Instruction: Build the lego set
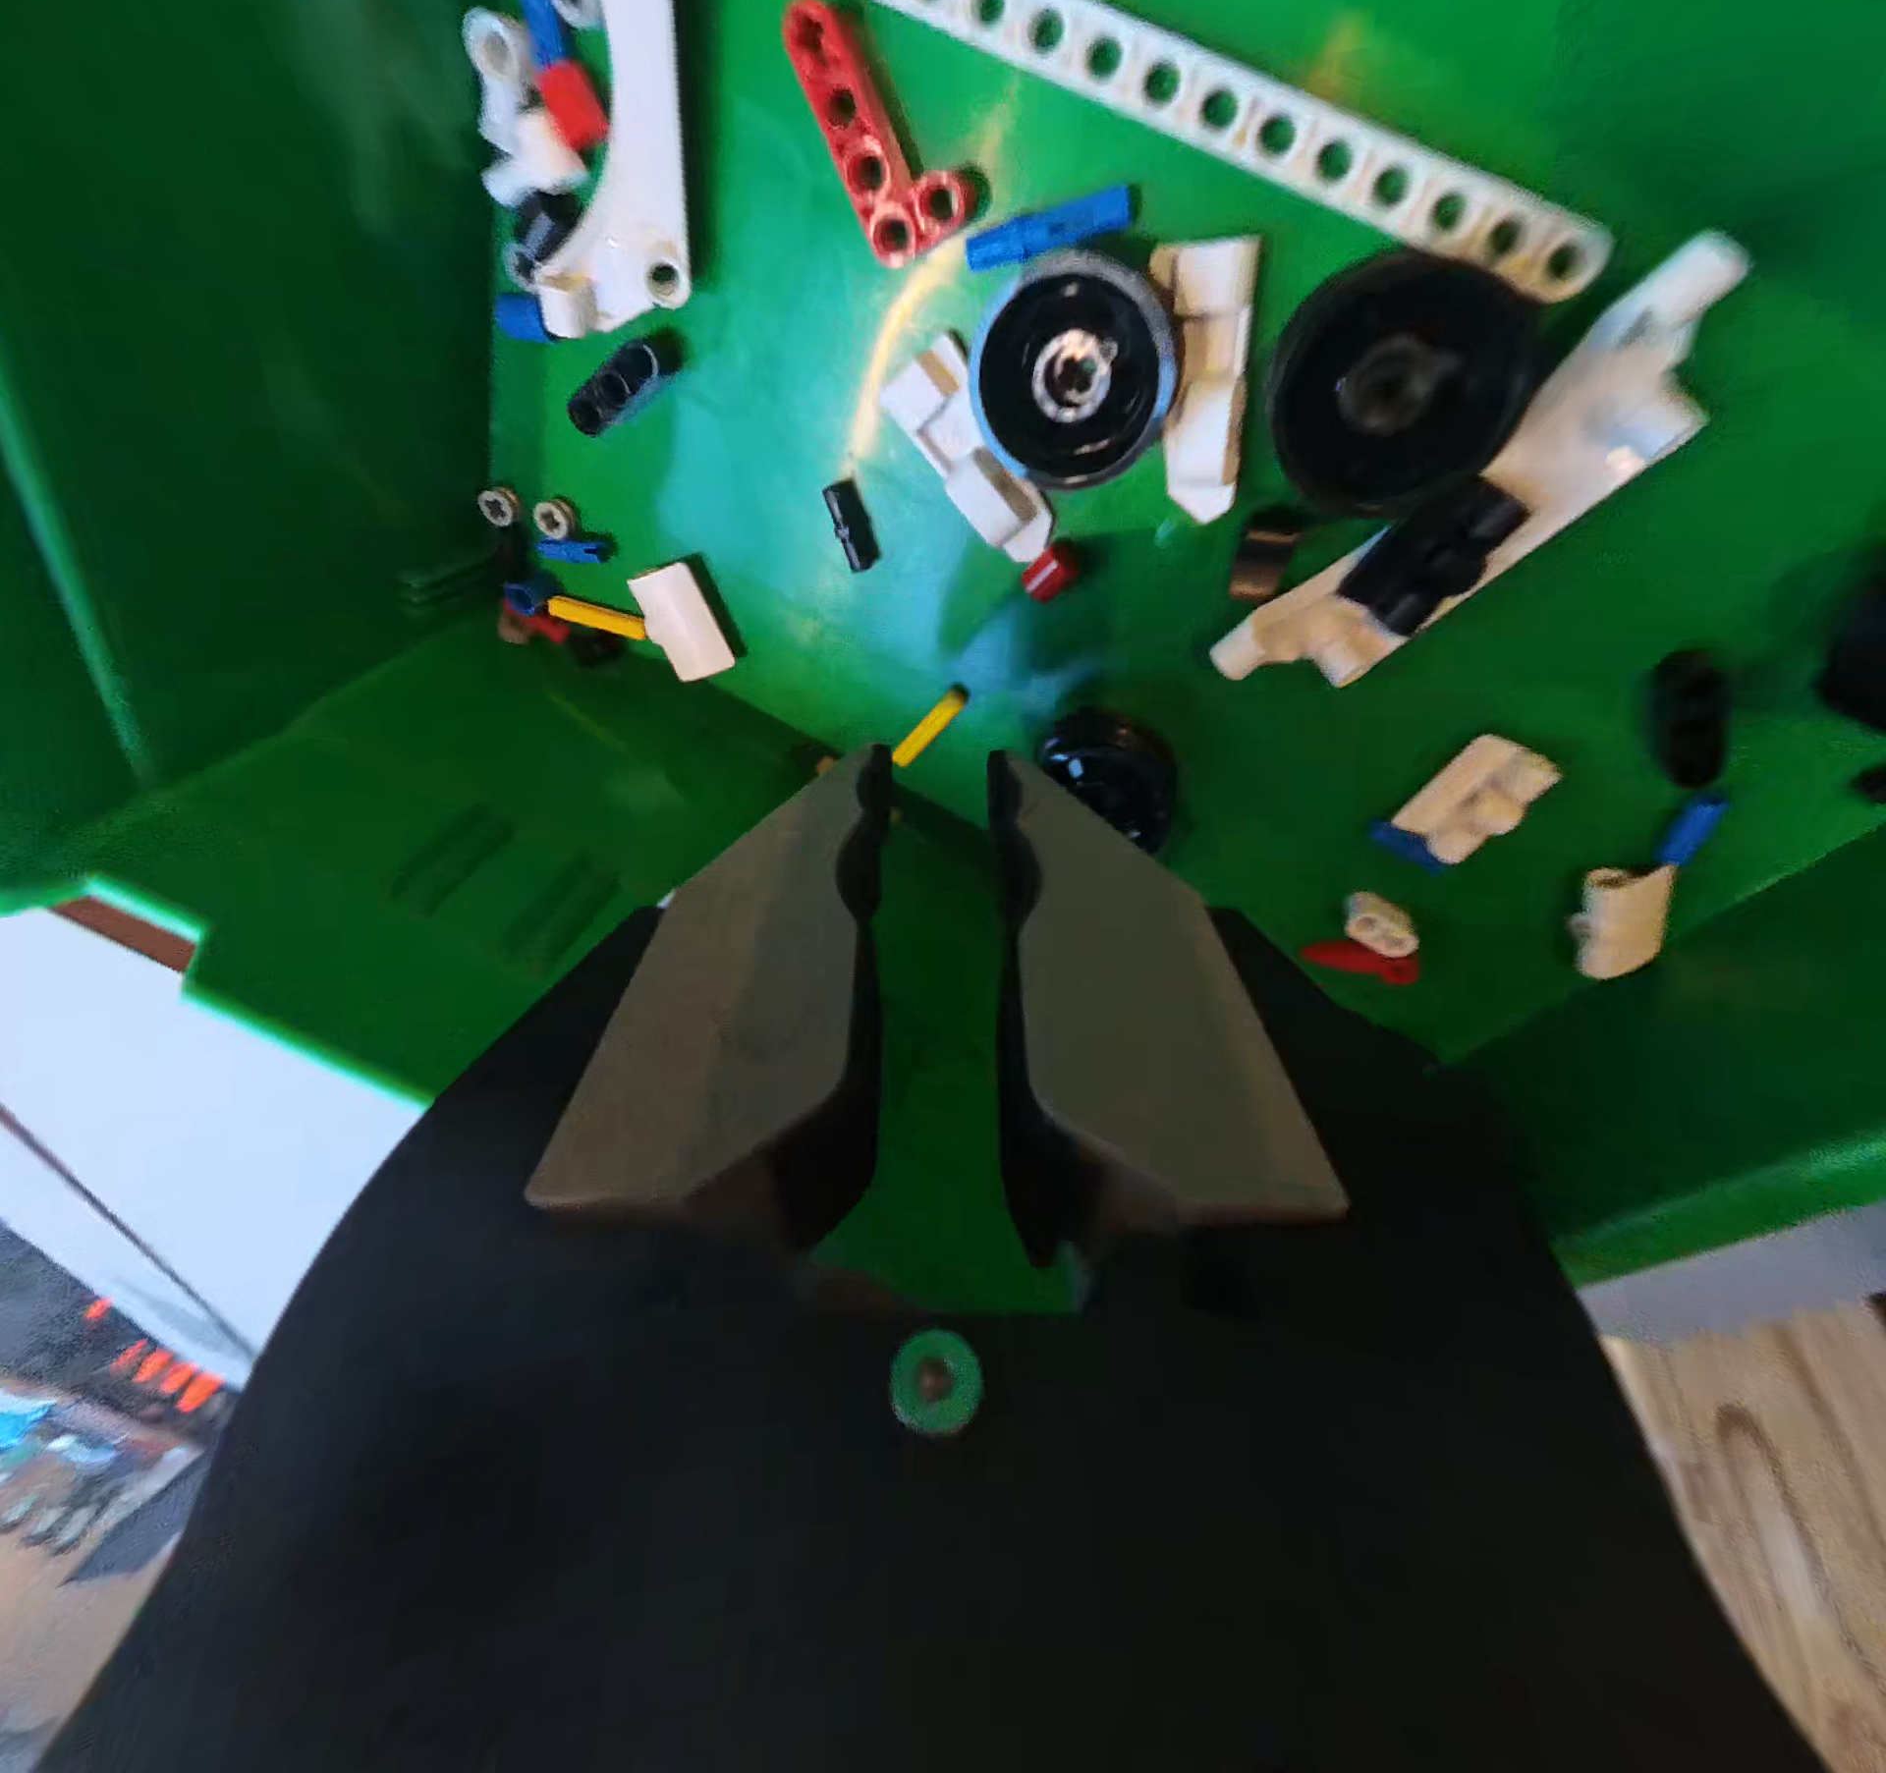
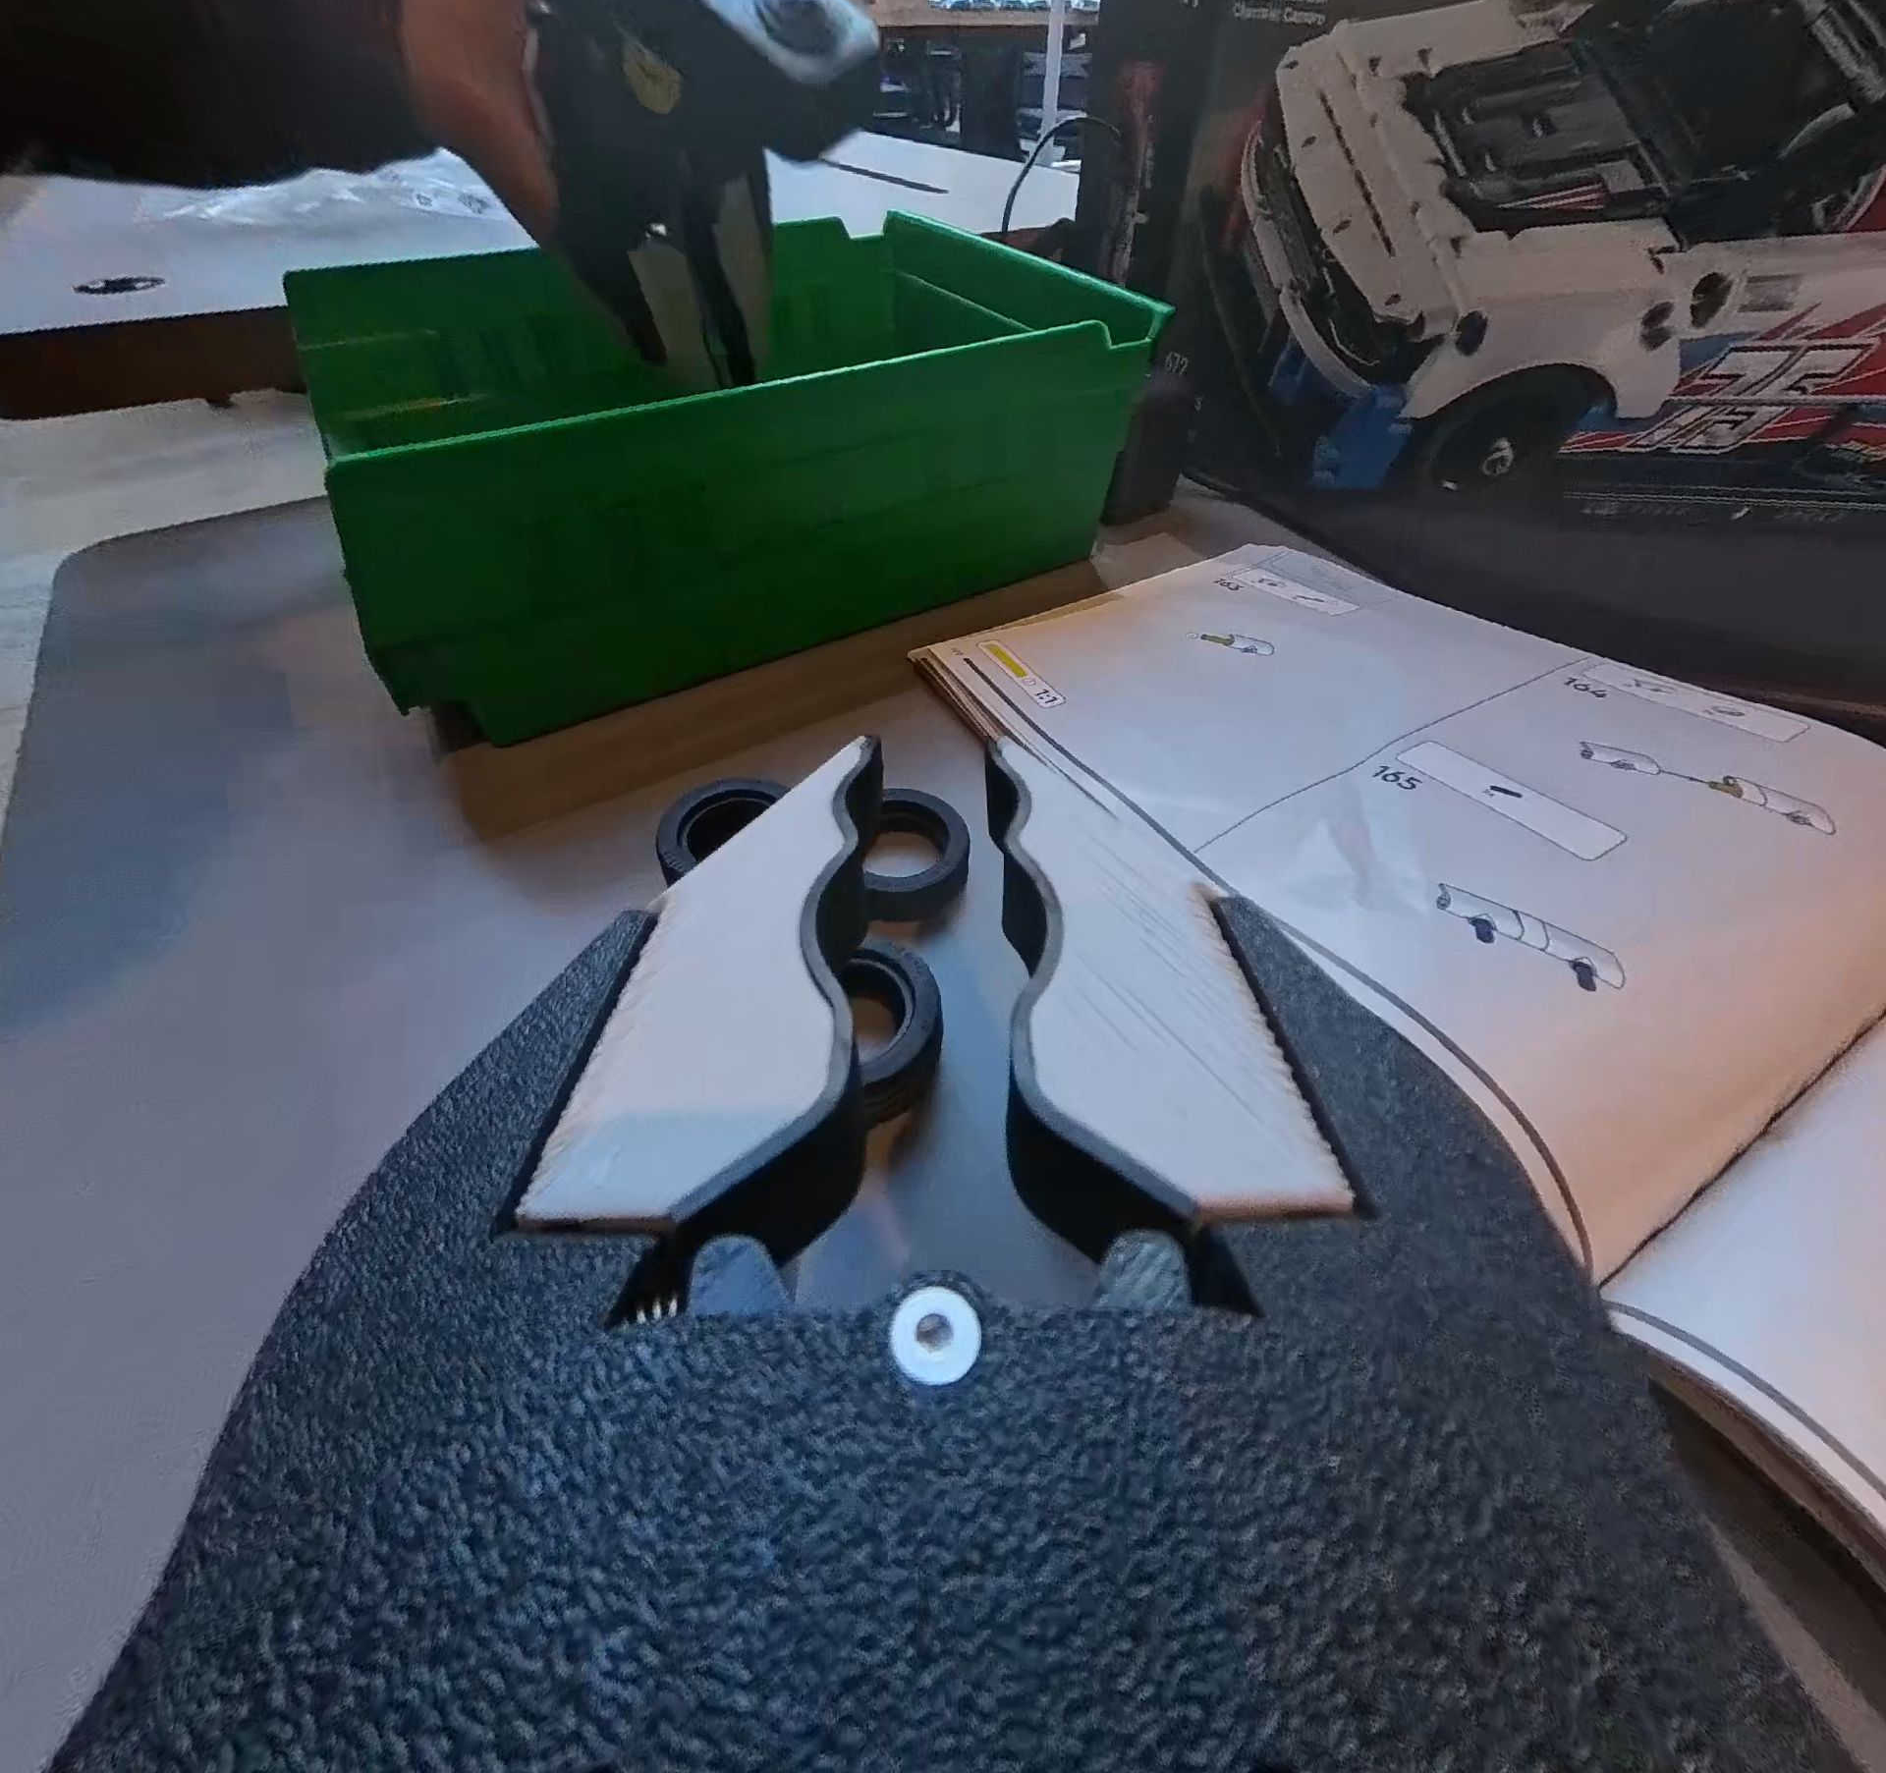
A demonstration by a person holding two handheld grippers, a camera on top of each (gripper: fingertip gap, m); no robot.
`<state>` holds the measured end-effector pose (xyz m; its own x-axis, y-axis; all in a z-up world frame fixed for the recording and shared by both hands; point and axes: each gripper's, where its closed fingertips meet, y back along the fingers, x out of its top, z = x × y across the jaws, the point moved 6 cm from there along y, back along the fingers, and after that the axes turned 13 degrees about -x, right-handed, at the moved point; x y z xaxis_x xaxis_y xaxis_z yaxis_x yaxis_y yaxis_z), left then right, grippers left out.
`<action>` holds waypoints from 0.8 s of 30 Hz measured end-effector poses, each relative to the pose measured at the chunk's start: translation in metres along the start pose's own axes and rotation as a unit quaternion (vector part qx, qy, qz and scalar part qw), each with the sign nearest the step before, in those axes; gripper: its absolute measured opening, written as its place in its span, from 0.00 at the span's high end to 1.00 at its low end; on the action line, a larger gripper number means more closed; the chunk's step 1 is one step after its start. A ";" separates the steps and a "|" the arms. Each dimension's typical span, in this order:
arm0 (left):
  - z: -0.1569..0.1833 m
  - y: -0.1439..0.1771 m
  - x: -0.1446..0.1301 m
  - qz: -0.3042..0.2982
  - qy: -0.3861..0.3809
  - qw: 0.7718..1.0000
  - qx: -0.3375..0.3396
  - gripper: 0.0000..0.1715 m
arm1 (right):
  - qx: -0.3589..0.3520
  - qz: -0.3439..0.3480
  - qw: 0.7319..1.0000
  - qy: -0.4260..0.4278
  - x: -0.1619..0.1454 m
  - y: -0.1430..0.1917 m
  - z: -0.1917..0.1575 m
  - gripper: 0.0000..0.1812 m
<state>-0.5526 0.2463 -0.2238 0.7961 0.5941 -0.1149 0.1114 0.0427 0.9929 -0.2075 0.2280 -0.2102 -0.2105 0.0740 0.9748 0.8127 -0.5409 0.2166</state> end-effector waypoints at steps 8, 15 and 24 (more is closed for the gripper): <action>-0.011 -0.022 -0.001 -0.053 -0.015 0.998 -0.027 0.99 | -0.006 0.012 1.000 0.004 0.003 0.005 0.001 0.90; 0.001 0.010 -0.002 0.033 -0.003 0.998 0.049 0.99 | -0.017 0.031 0.999 -0.001 0.009 0.013 0.005 0.90; 0.113 0.119 0.040 0.292 -0.079 0.945 0.122 0.99 | -0.039 0.063 0.997 0.007 0.019 0.022 0.008 0.90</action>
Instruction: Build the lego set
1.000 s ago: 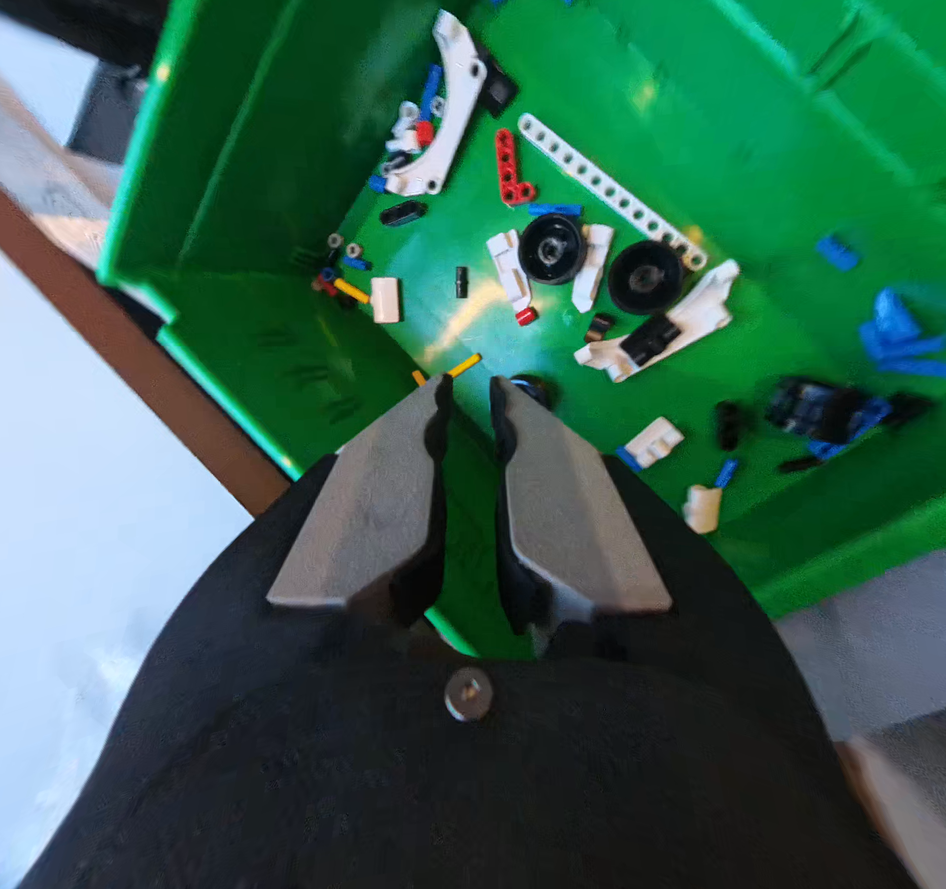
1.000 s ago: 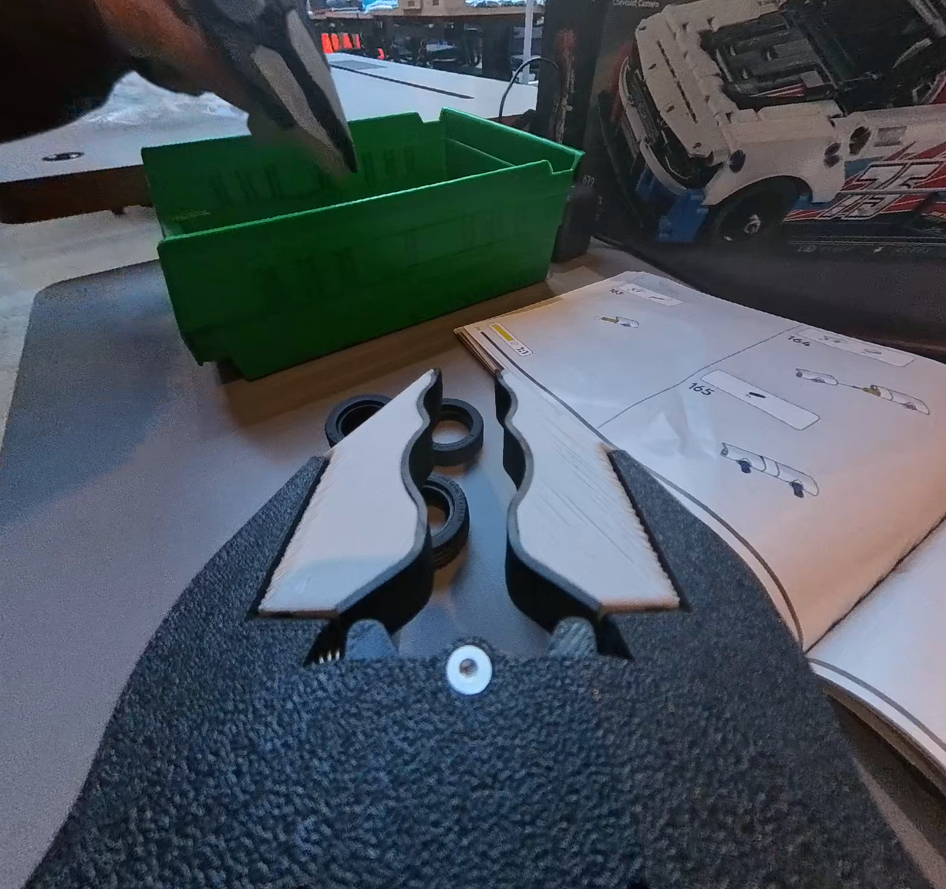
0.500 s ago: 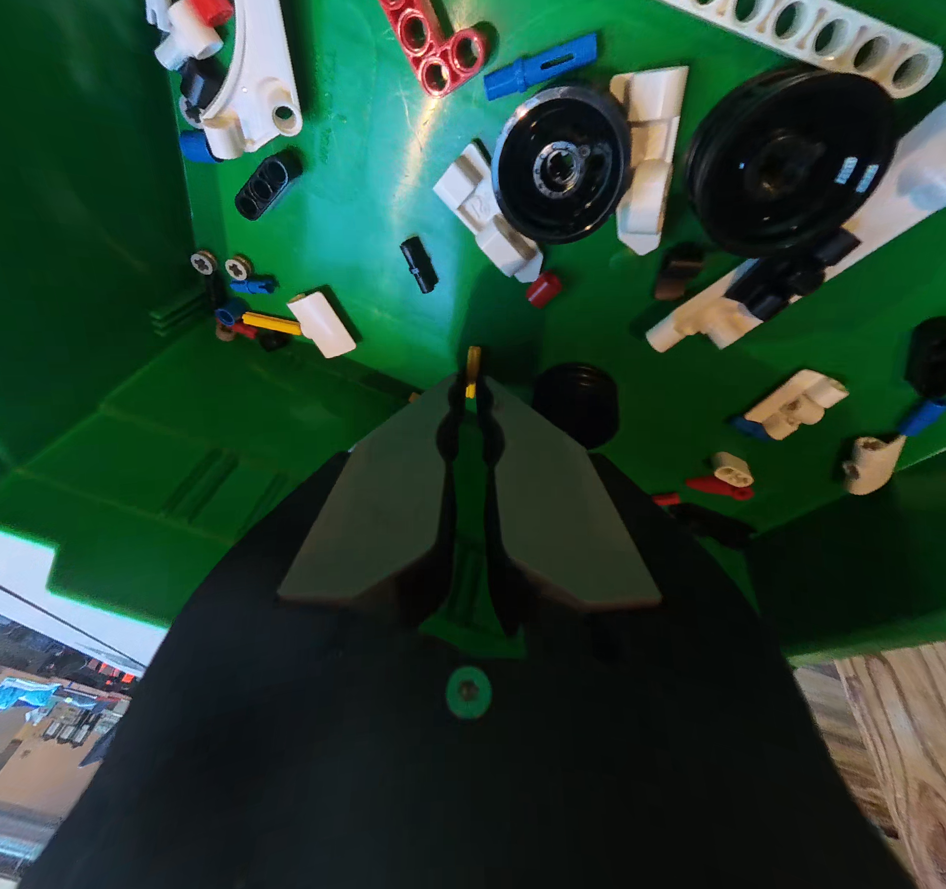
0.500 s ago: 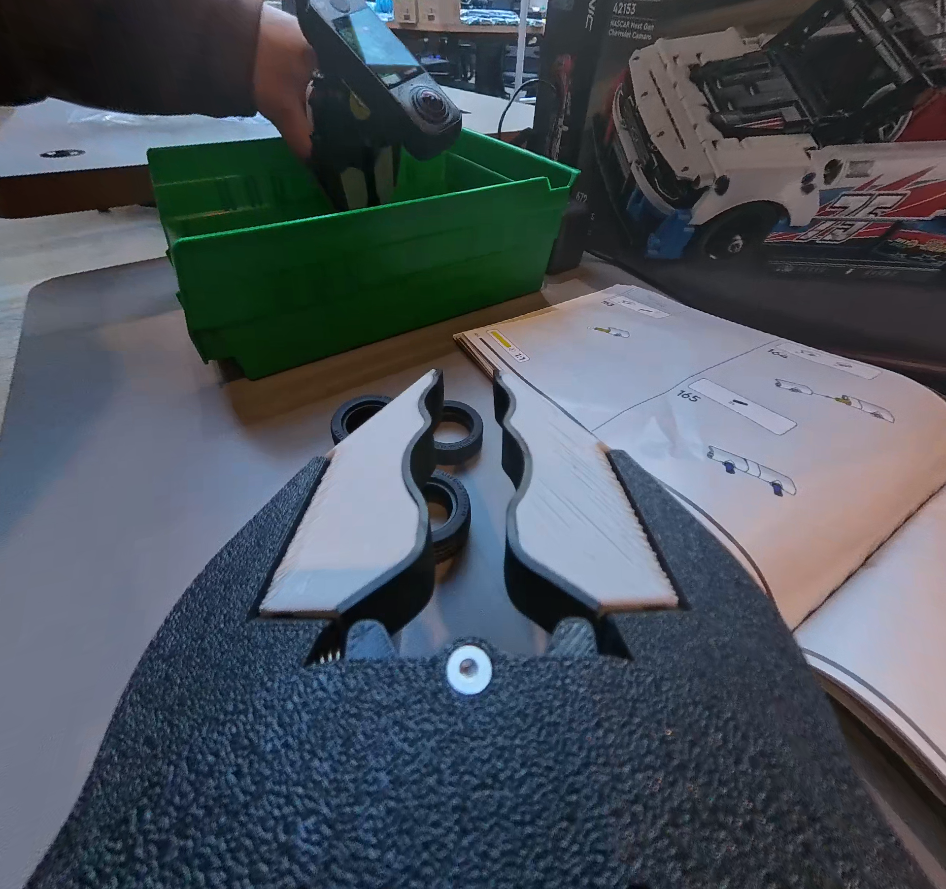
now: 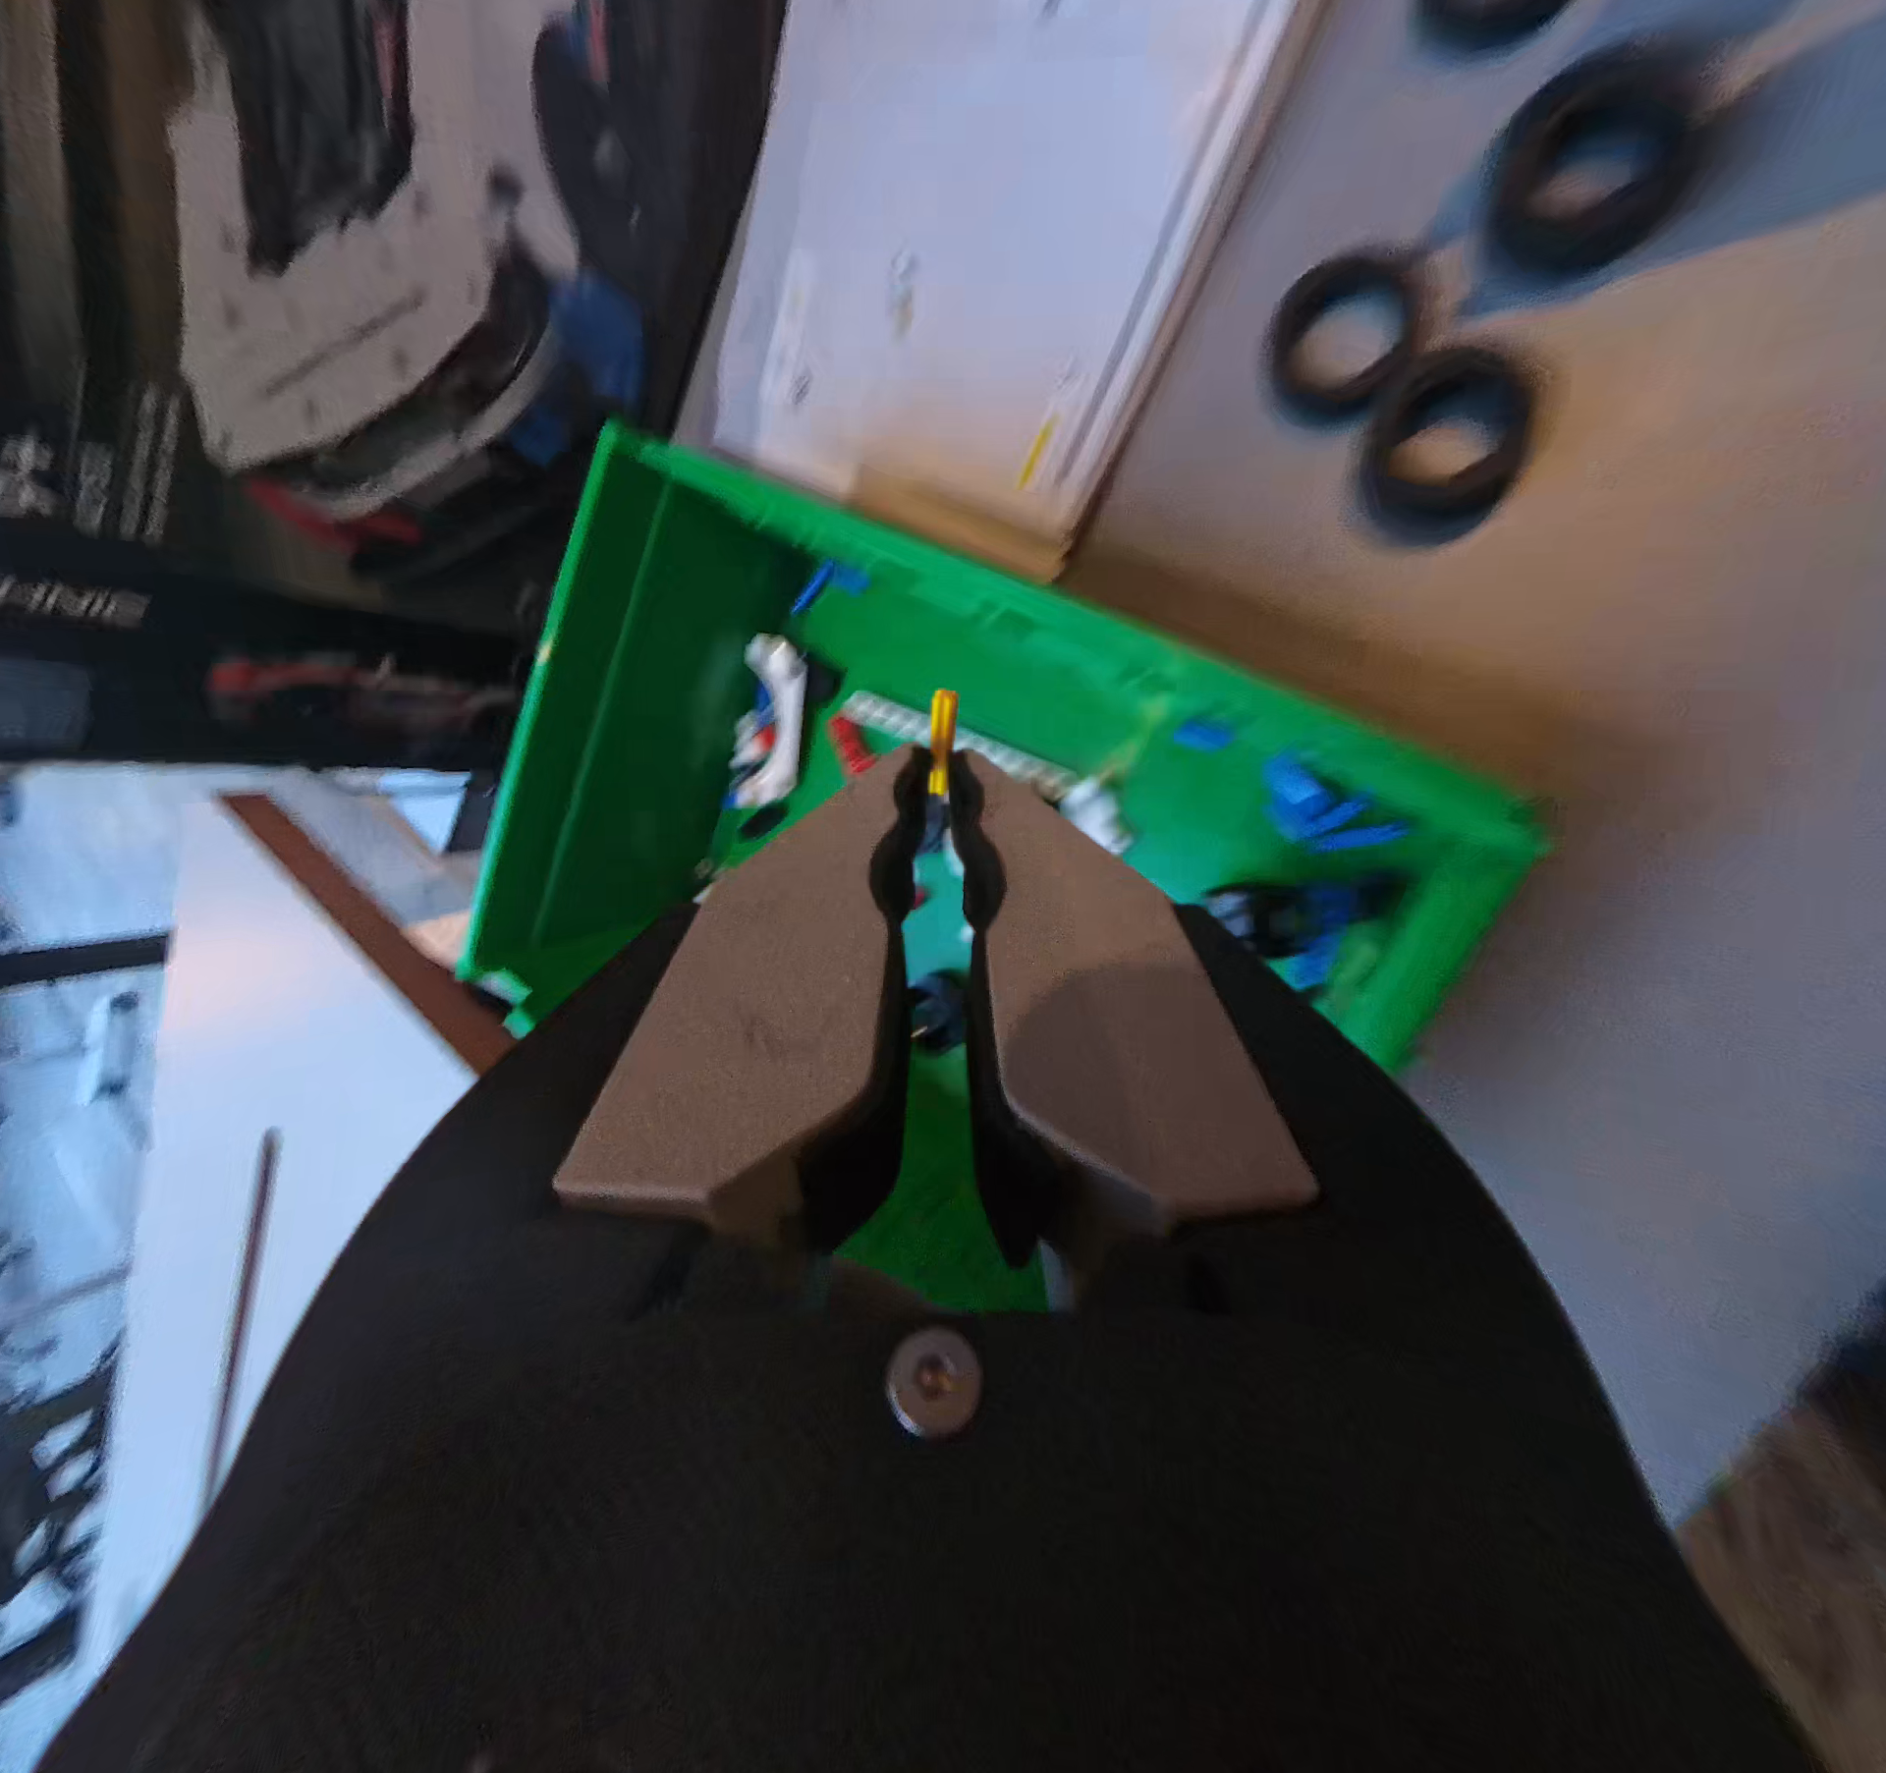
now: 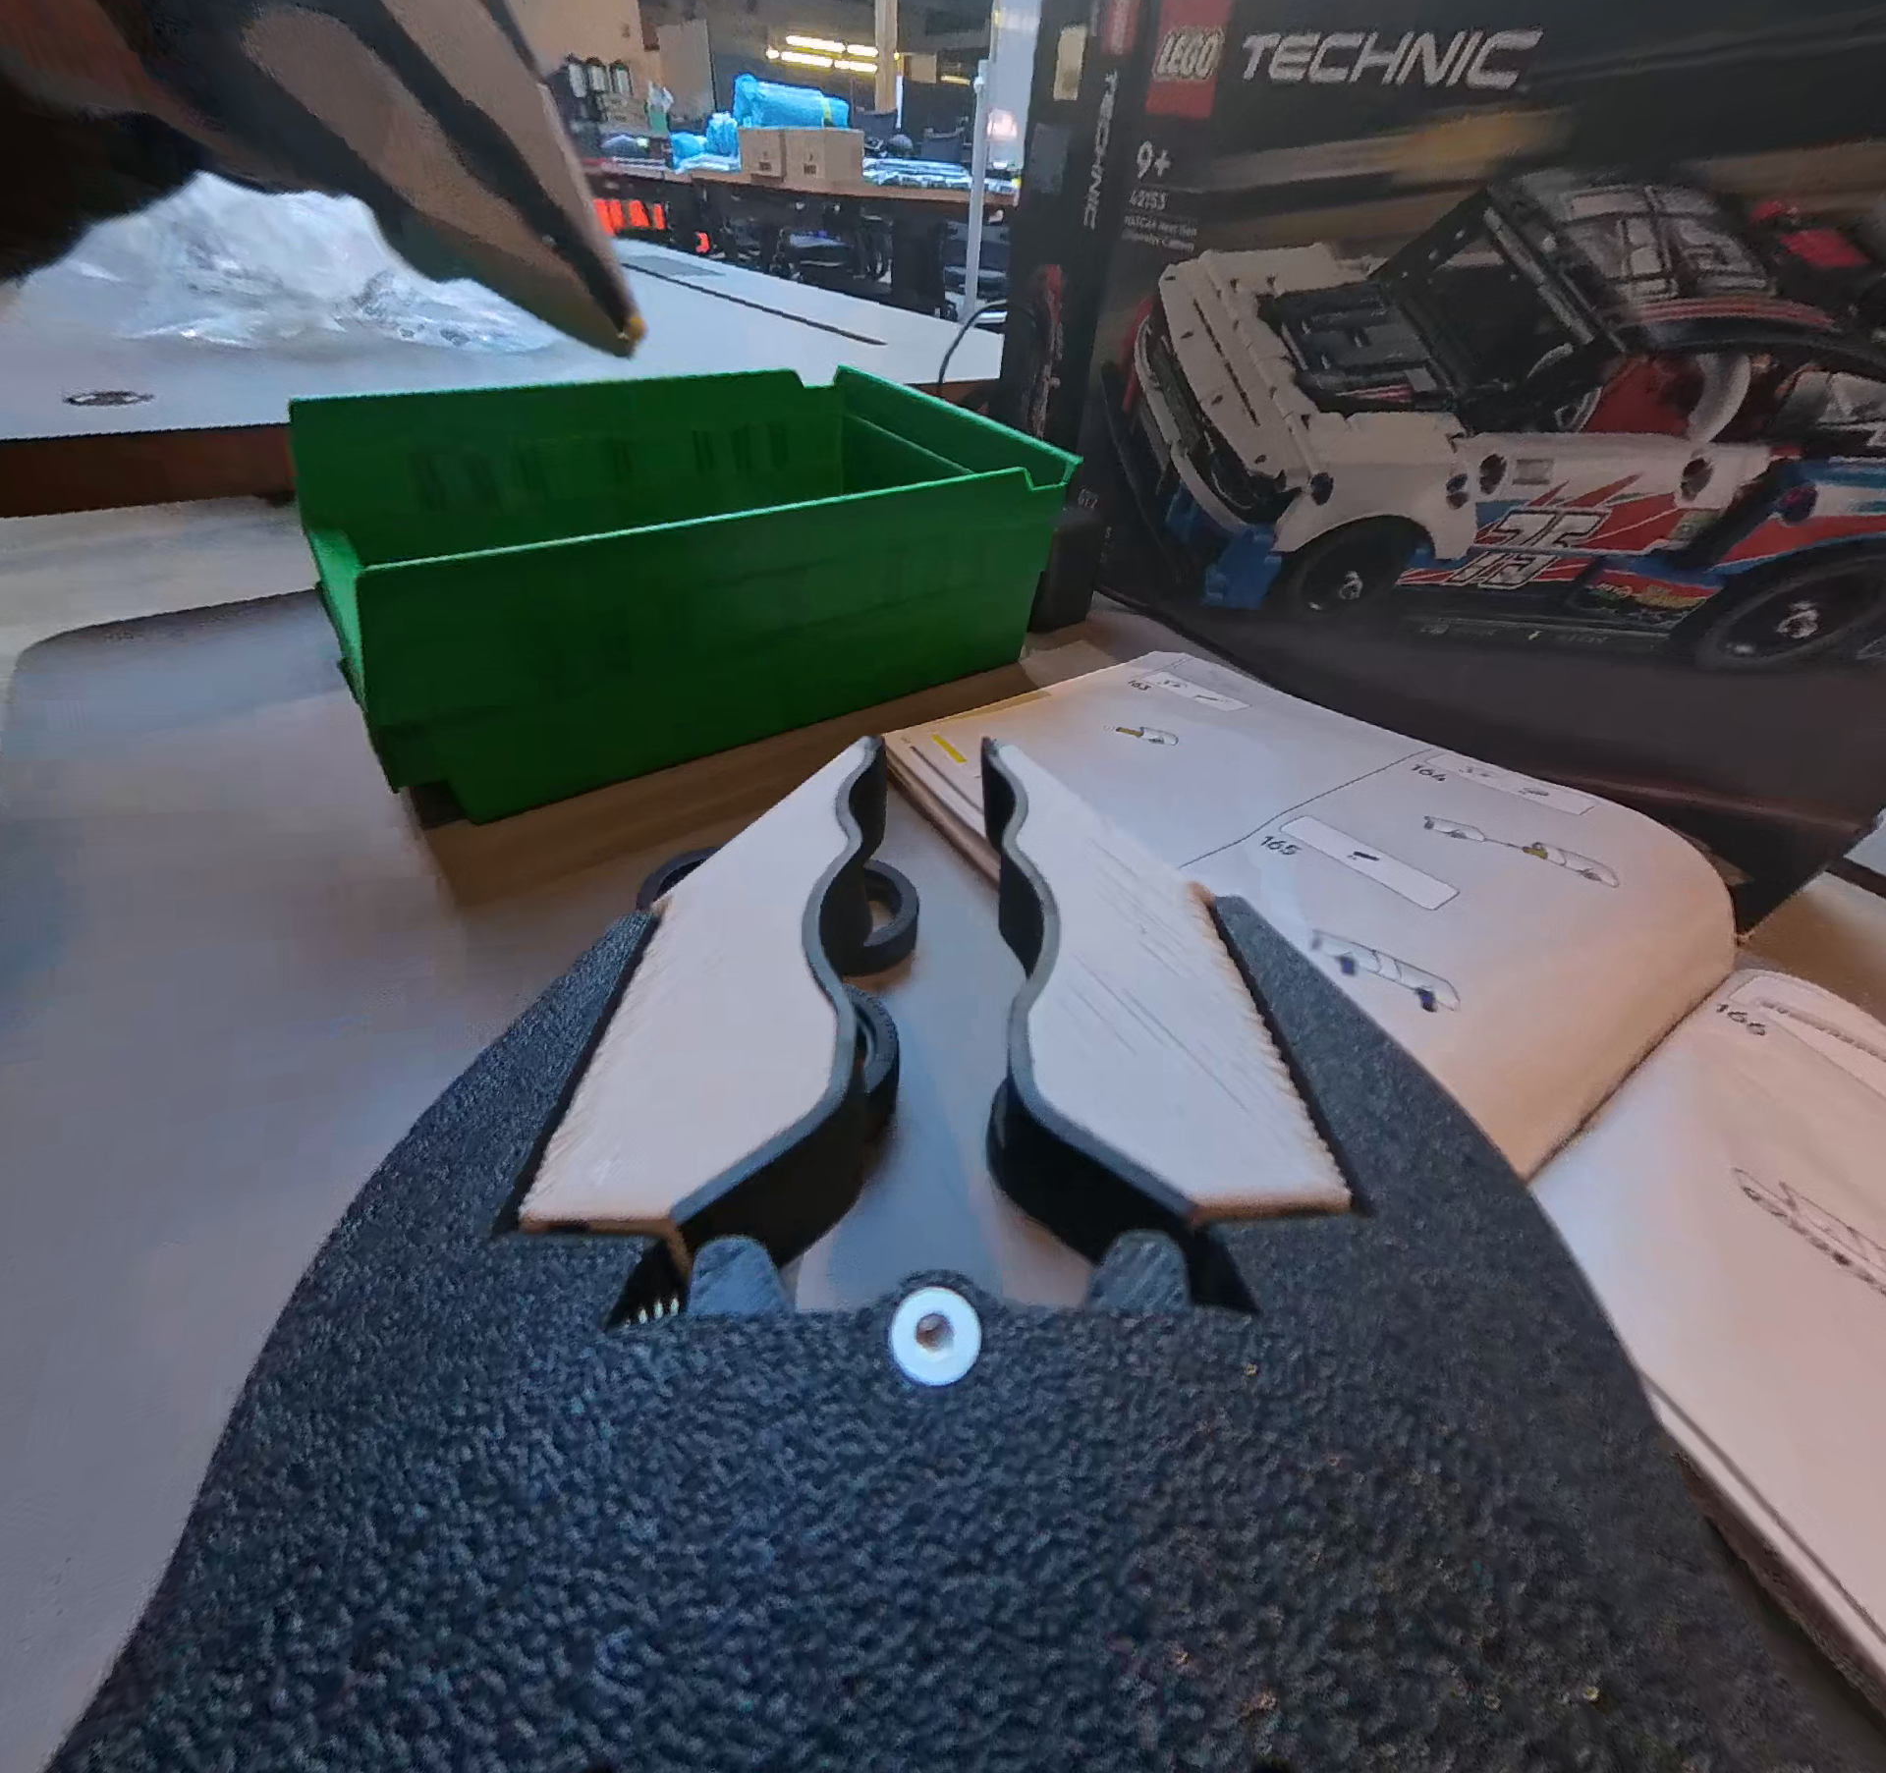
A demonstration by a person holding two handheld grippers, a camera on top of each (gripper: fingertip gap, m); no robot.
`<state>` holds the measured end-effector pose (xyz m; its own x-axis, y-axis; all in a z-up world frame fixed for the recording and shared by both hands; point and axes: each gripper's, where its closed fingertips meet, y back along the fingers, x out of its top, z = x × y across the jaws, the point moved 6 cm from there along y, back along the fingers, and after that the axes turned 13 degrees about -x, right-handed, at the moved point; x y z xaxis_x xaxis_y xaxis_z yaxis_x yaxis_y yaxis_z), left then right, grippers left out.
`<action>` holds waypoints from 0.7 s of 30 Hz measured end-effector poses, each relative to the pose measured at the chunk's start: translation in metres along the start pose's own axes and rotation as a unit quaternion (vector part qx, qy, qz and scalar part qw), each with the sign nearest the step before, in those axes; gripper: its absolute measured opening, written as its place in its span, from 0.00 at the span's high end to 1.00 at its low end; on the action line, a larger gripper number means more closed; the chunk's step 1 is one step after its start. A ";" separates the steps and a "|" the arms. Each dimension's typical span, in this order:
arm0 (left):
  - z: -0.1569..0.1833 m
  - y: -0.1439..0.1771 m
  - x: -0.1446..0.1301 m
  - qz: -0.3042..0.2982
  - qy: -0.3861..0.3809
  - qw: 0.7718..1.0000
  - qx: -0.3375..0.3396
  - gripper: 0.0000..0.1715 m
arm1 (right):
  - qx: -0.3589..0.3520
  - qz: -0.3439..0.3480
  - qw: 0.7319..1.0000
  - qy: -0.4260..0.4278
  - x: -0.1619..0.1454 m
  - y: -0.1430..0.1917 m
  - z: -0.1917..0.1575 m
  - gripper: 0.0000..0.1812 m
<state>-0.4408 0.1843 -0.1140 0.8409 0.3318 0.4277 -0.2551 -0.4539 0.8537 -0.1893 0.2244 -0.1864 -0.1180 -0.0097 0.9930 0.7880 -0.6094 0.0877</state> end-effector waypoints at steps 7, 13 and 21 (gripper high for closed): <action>0.129 -0.068 0.085 0.062 0.065 0.982 -0.167 0.99 | -0.077 0.055 0.996 -0.007 0.017 0.019 0.030 0.91; 0.157 -0.146 0.076 0.026 0.095 0.981 -0.168 0.97 | -0.106 0.080 0.991 -0.035 0.021 0.031 0.048 0.92; 0.156 -0.127 0.059 0.036 0.135 0.975 -0.172 0.86 | -0.106 0.082 0.990 -0.031 0.022 0.032 0.048 0.93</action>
<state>-0.2846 0.1321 -0.2435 0.6702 0.5366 0.5127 -0.4929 -0.1947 0.8480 -0.1379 0.2425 -0.1580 0.0445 -0.0779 0.9960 0.6480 -0.7565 -0.0881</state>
